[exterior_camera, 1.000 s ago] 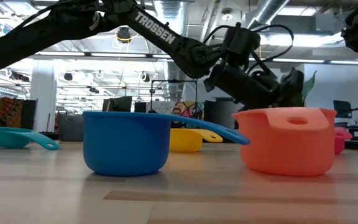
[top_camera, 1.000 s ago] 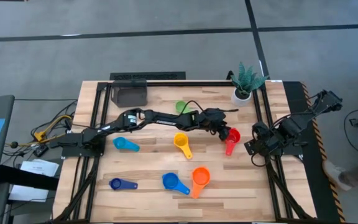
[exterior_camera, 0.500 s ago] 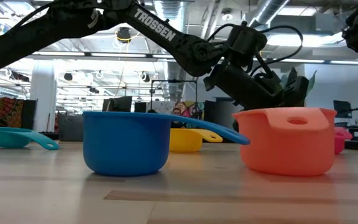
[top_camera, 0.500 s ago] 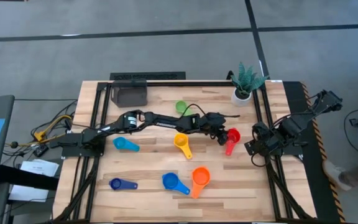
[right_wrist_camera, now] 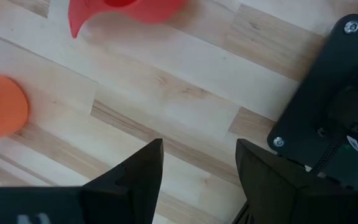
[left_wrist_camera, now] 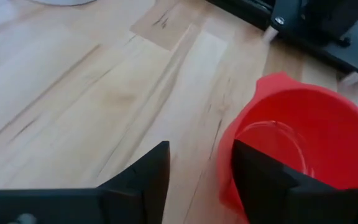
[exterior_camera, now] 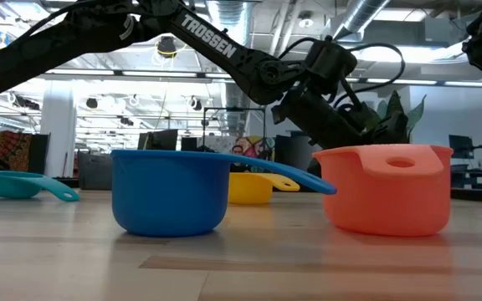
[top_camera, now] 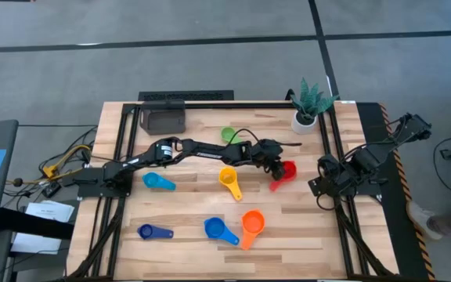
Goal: Nest measuring cups in basket
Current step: Stack the red measuring cup on top of the orange measuring cup
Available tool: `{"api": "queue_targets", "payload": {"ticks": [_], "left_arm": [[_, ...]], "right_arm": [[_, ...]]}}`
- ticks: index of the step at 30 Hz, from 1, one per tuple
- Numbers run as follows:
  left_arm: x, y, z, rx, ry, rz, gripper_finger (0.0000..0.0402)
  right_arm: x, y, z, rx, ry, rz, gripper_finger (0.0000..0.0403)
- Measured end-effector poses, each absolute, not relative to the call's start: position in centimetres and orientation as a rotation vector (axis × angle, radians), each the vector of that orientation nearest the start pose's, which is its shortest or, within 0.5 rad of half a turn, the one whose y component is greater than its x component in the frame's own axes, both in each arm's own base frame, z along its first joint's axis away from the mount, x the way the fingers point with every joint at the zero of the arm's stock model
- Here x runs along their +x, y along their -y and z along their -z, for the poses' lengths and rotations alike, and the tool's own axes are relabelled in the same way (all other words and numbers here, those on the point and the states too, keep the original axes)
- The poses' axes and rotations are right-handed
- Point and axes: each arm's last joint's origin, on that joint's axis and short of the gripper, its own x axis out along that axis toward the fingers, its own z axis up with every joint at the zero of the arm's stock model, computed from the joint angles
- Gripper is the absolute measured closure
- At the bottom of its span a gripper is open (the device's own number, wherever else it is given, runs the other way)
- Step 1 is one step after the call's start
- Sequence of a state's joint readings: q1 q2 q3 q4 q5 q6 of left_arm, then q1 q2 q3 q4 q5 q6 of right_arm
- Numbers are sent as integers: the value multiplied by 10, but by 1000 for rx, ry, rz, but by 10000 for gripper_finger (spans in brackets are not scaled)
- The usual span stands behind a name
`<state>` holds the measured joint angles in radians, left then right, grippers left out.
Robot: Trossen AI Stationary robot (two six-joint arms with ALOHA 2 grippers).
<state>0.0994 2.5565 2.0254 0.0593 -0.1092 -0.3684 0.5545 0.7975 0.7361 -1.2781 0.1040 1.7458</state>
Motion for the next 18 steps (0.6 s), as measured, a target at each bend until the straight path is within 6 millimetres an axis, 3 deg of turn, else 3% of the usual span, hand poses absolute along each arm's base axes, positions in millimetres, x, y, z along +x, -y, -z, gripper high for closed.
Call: {"api": "queue_targets", "payload": {"ticks": [12, 18], "left_arm": [[565, -62, -134, -328, -438, -235, 385], [564, -62, -136, -339, -433, -246, 392]], "right_arm": [[92, -53, -243, 1039, -1165, 769, 180], [92, -53, -243, 1032, -1167, 764, 182]]}}
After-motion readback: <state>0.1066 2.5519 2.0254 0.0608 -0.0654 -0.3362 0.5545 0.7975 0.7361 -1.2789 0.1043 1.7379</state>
